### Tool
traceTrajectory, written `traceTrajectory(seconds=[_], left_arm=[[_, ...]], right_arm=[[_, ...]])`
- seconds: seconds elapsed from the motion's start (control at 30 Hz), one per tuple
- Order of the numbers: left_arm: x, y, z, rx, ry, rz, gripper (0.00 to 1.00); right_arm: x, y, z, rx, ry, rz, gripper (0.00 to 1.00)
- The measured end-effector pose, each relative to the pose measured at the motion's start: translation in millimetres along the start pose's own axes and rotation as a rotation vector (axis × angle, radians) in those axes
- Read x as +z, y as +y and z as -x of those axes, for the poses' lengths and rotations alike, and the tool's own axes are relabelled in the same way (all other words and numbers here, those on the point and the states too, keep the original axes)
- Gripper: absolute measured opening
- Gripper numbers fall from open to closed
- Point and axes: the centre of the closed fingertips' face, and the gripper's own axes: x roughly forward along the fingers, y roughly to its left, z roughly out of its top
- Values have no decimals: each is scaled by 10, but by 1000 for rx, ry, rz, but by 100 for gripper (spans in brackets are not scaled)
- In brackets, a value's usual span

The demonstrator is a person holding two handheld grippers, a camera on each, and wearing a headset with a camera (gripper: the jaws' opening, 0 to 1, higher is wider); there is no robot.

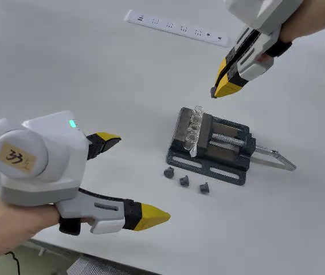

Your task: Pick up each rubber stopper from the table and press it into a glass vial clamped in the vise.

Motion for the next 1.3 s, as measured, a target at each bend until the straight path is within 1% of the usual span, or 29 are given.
traceTrajectory(seconds=[0.1, 0.13, 0.23, 0.37, 0.5, 0.53, 0.67, 0.7, 0.9, 1.0, 1.17, 1.27, 1.3], left_arm=[[-7, 3, 1, 1, 0, 4, 95], [-10, 6, 1, 1, 1, 5, 95], [-13, 9, -6, 2, 2, 5, 95], [-14, 17, -27, 0, 3, 4, 95], [-5, 24, -47, -2, 3, 3, 95], [-1, 27, -51, -1, 3, 1, 95], [11, 35, -56, 1, 1, 3, 95], [10, 40, -57, 2, 0, 3, 95], [-19, 38, -57, 1, 5, 8, 95], [-33, 38, -55, 1, 5, 15, 95], [-61, 32, -60, 2, 6, 24, 95], [-74, 24, -62, 1, 10, 26, 95], [-77, 22, -62, 1, 12, 26, 95]], right_arm=[[15, 42, -50, 12, 14, 11, 6], [13, -33, -80, 15, 16, 12, 6], [18, -37, -119, 22, 19, 16, 6], [-16, -68, -167, 26, 41, 29, 6], [-34, -97, -223, 39, 43, 23, 6], [-42, -131, -289, 40, 46, 26, 6], [-43, -136, -318, 41, 45, 22, 6], [-42, -157, -337, 42, 45, 24, 6], [-57, -193, -385, 46, 47, 30, 6], [-79, -216, -397, 44, 59, 39, 6], [-73, -191, -395, 53, 55, 30, 6], [-78, -229, -425, 41, 51, 34, 6], [-81, -230, -431, 47, 50, 26, 6]])
